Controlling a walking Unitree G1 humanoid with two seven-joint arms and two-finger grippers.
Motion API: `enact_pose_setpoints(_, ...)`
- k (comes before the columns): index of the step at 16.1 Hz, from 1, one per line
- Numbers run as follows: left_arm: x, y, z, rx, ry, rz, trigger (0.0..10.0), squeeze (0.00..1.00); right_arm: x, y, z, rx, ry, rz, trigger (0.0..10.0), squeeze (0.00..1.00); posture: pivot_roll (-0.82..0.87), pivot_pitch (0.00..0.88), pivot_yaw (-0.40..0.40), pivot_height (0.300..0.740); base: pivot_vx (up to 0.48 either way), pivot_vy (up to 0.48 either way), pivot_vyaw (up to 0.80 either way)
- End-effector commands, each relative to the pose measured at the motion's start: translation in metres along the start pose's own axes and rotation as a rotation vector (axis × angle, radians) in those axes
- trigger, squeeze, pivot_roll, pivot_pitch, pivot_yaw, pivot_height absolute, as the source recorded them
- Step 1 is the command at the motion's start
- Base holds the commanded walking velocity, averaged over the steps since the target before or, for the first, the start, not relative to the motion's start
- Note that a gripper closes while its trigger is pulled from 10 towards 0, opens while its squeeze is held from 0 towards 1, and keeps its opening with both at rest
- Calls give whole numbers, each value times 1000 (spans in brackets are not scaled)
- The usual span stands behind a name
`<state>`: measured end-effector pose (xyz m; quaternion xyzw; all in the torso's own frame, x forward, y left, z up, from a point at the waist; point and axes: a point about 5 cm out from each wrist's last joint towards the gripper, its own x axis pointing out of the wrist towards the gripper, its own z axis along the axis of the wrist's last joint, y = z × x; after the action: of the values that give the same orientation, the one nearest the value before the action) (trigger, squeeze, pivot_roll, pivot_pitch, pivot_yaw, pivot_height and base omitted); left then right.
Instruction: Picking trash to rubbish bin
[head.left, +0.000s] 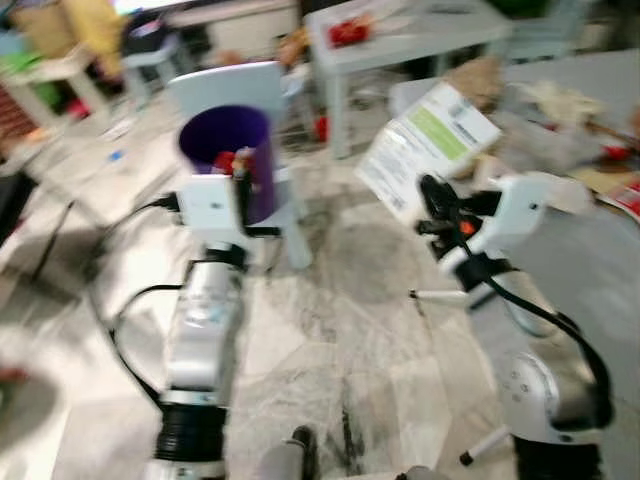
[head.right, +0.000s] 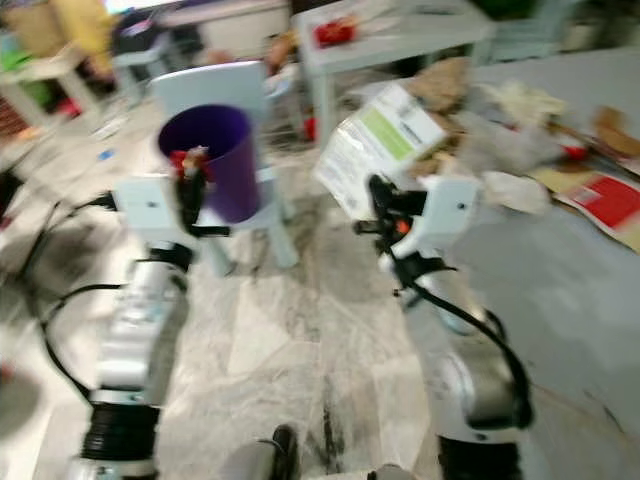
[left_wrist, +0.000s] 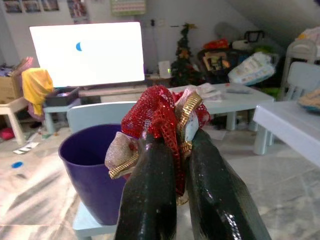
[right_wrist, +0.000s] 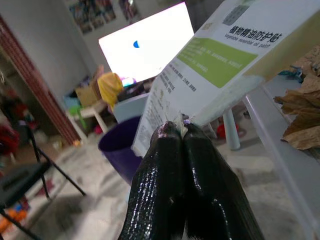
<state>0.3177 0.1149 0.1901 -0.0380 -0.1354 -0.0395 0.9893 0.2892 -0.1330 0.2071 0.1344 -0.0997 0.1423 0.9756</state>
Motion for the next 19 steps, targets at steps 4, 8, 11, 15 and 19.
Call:
enact_pose_setpoints(4,1,5,1,-18,6,-2,0,0,2,5,2,14,-18,15,0,0,-53,161,51,740,0,0,595)
enact_pose_setpoints(8,-1,-2,0,-54,15,-43,0,0,0,2,5,8,-35,0,0,0,-56,166,48,740,0,0,0)
enact_pose_setpoints(11,-3,0,0,-60,19,-58,0,0,-4,-11,19,-127,-122,-102,0,0,-53,167,48,740,0,0,0)
enact_pose_setpoints(15,-1,6,-1,-64,21,-66,0,0,-11,-31,21,-156,-126,-186,0,0,-53,165,73,740,0,0,0)
enact_pose_setpoints(19,6,5,6,-72,5,-93,0,0,-13,-32,20,-159,-144,-215,0,0,-46,159,94,740,0,0,0)
